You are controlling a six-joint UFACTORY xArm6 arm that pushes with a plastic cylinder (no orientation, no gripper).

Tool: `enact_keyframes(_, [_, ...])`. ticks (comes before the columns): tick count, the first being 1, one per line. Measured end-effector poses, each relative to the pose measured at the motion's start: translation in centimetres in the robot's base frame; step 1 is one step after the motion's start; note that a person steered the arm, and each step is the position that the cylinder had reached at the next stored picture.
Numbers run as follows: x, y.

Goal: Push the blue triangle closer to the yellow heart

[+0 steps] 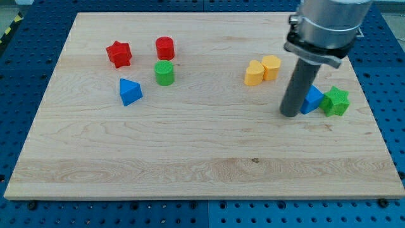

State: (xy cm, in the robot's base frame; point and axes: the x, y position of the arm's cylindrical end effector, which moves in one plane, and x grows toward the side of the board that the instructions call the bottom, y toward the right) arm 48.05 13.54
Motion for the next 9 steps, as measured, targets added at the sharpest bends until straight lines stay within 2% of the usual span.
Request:
enact_keyframes(4, [0.0, -26.0])
enact_keyframes(5, [-1.5, -32.1])
enact_keyframes(6, [-5.8, -34.0])
enact_keyframes(8, [-4.5, -32.3])
enact_keyframes(9, [-4.0, -27.9])
